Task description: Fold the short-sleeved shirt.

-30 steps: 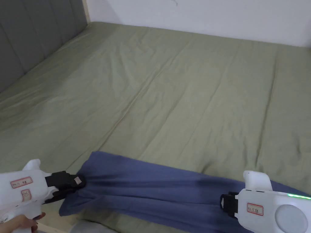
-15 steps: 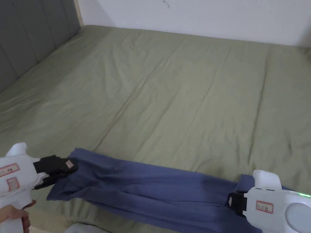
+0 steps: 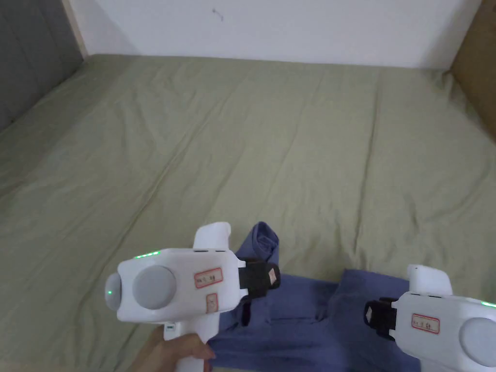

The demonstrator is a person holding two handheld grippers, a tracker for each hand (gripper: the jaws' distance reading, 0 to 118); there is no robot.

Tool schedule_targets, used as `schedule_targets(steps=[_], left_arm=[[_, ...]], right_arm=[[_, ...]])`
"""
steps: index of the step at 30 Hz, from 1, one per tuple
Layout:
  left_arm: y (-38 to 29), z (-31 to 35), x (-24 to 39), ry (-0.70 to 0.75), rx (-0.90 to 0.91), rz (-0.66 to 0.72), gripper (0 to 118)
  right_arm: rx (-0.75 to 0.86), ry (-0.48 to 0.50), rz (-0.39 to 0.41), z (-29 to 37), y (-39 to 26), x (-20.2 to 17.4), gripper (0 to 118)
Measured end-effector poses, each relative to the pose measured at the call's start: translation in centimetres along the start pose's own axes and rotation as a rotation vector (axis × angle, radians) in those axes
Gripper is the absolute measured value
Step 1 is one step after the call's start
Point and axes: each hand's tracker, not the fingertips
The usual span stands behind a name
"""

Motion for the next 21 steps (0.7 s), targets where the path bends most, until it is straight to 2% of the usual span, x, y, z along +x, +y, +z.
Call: schedule_targets(steps=[1,3,4,5,9,10,13,15,17,21], left_arm=[[-0.6,-1.3,0.3,-0.032,-0.047,0.005,37],[-0.9,-3.4,-0.2,-0.062,-0.122,0.023,95],[-1.1,-4.1,-0.2,-0.049,-0.155,0.03,115],[-1.2,-4.3,-0.2,-0.019,-0.157,0.042,116],[0.4,-1.5,-1.4,-0.042,-0.062,0.061,111],[0.8,-0.3,-1.9,-0.036,-0.033,0.089,99],[1.7,1.7,-3.7,0.05,0.056,0.132,77],[1.3,1.9,-4.5,0.148,0.052,0.125,0],[0.9,1.0,-5.5,0.185,-0.006,0.122,0],[-1.4,-1.5,-5.0,0.147,-0.086,0.135,0]], right_arm=[[0.002,-0.004,-0.006,0.2,-0.1,0.5,0],[0.004,-0.019,-0.027,0.4,-0.2,1.4,0],[0.004,-0.023,-0.038,0.5,-0.3,1.8,0],[0.003,-0.028,-0.049,0.7,-0.4,2.2,0],[0.009,-0.043,-0.064,1.0,-0.7,3.2,0],[0.01,-0.044,-0.07,1.0,-0.7,3.3,0],[0.015,-0.036,-0.08,1.2,-0.8,3.3,0],[0.022,-0.031,-0.077,1.3,-0.9,3.1,0],[0.024,-0.026,-0.07,1.3,-1.0,2.9,0],[0.025,-0.02,-0.063,1.2,-1.1,2.8,0]])
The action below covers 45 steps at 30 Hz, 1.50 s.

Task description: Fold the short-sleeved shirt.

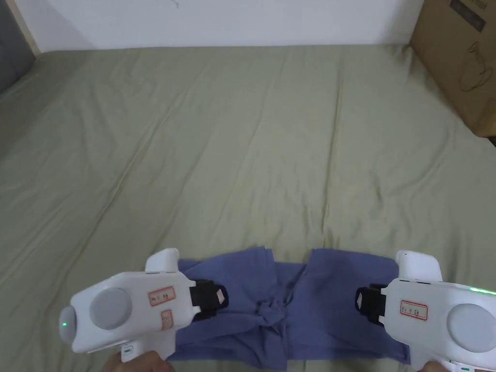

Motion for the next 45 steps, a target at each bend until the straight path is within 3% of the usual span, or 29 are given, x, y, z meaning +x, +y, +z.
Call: schedule_targets(steps=[9,13,16,19,24,30,32,33,34,35,36,41,45], left_arm=[[-2.9,-5.0,4.6,-0.049,-0.11,-0.066,0],[-3.7,-4.9,6.1,-0.161,-0.183,-0.117,0],[-4.6,-5.6,7.1,-0.102,-0.196,-0.18,0],[-3.9,-4.4,6.4,-0.144,-0.174,-0.13,0],[-0.7,2.1,2.9,-0.188,0.018,-0.036,0],[1.0,9.5,-6.3,-0.187,0.175,0.175,0],[0.8,10.2,-9.0,-0.151,0.185,0.22,16],[0.1,10.5,-9.8,-0.139,0.183,0.233,34],[-0.2,10.4,-10.7,-0.127,0.178,0.262,61],[-0.5,10.0,-11.4,-0.127,0.162,0.271,80],[-0.8,9.6,-11.8,-0.127,0.138,0.294,91],[-3.1,5.9,-12.5,-0.277,0.086,0.398,104],[-2.8,3.3,-12.9,-0.342,0.084,0.4,105]], right_arm=[[-0.006,0.001,-0.012,0.4,-0.6,0.6,0],[-0.007,-0.001,-0.018,0.4,-0.8,0.8,0],[-0.01,0.0,-0.021,0.4,-0.9,0.9,0],[-0.004,-0.001,-0.014,0.9,-0.7,0.8,0],[0.012,-0.008,-0.01,1.2,-0.3,0.7,0],[0.013,-0.003,0.01,0.9,0.0,-0.5,0],[0.008,-0.001,0.025,0.7,0.0,-1.1,0],[0.004,0.001,0.033,0.5,0.0,-1.4,0],[-0.001,0.004,0.043,0.4,0.0,-1.7,0],[-0.005,0.004,0.05,0.3,0.0,-2.0,0],[-0.009,0.003,0.055,0.1,0.0,-2.2,0],[-0.029,-0.002,0.079,-0.4,0.0,-3.4,0],[-0.037,-0.008,0.097,-0.3,0.1,-4.1,0]])
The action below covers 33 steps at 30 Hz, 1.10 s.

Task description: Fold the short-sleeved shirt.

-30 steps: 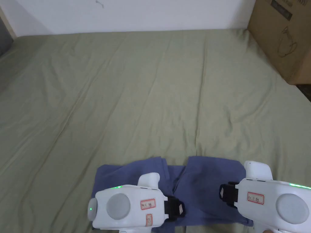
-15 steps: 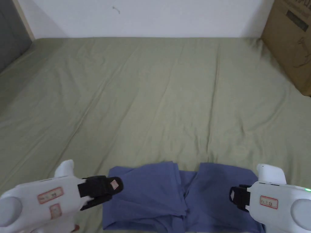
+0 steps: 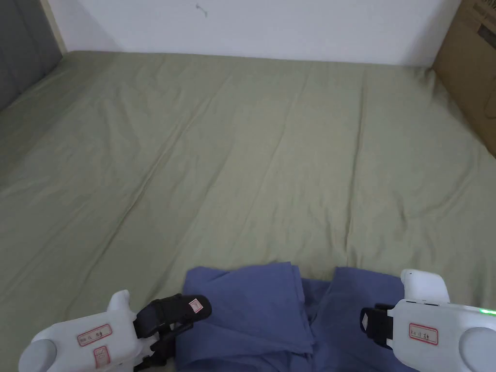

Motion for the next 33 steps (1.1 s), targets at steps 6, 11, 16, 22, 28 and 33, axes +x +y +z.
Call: schedule_targets(steps=[6,11,16,22,28,33], left_arm=[[1.4,-2.2,0.0,-0.049,-0.058,-0.034,64],[2.8,-1.3,-1.0,0.036,-0.076,0.0,10],[4.6,1.4,0.1,0.066,-0.05,-0.058,10],[8.6,9.2,-0.4,0.241,0.068,-0.063,10],[9.2,13.8,1.2,0.347,0.124,-0.098,10],[7.5,12.9,4.8,0.369,0.145,-0.156,10]], right_arm=[[-0.008,-0.008,0.022,-0.3,0.3,-0.6,0],[-0.016,0.015,0.021,-0.5,0.4,-1.4,0],[-0.017,0.02,0.046,-0.5,0.6,-2.1,0],[-0.003,0.039,0.045,-0.2,0.6,-2.3,0],[-0.003,0.044,0.037,-0.3,0.3,-2.2,0],[-0.011,0.05,0.041,-0.3,-0.1,-2.1,0]])
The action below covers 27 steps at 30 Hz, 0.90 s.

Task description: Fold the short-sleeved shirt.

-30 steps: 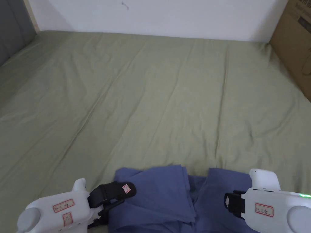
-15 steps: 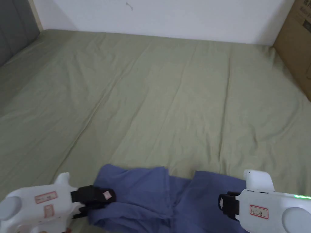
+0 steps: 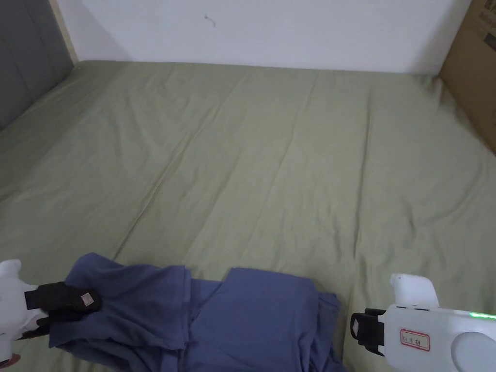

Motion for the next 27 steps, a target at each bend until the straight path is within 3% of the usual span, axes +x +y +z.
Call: schedule_targets(steps=[4,9,14,16,17,18,20,21,27], left_arm=[[-0.8,0.9,5.5,-0.061,0.048,-0.098,10],[-3.3,-0.4,13.8,-0.102,0.005,-0.323,10],[-7.1,-6.0,19.1,-0.151,-0.155,-0.46,11],[-7.9,-9.0,19.9,-0.152,-0.206,-0.454,16],[-8.8,-10.2,20.4,-0.152,-0.237,-0.453,23],[-9.6,-11.4,20.8,-0.169,-0.266,-0.453,38],[-10.3,-13.8,21.2,-0.197,-0.339,-0.457,95],[-10.9,-14.4,21.5,-0.211,-0.358,-0.447,116],[-9.7,-14.7,21.2,-0.199,-0.32,-0.438,111]], right_arm=[[0.008,0.001,-0.003,0.5,0.0,0.5,0],[0.03,-0.005,-0.032,1.3,0.0,1.7,0],[0.039,-0.017,-0.065,1.8,-0.3,3.1,0],[0.042,-0.021,-0.076,2.1,-0.6,3.8,0],[0.043,-0.026,-0.086,2.1,-0.7,4.2,0],[0.044,-0.031,-0.095,2.2,-0.8,4.6,0],[0.042,-0.044,-0.119,2.3,-1.0,5.3,0],[0.041,-0.047,-0.127,2.4,-1.2,5.6,0],[0.039,-0.062,-0.167,2.4,-1.6,7.0,0]])
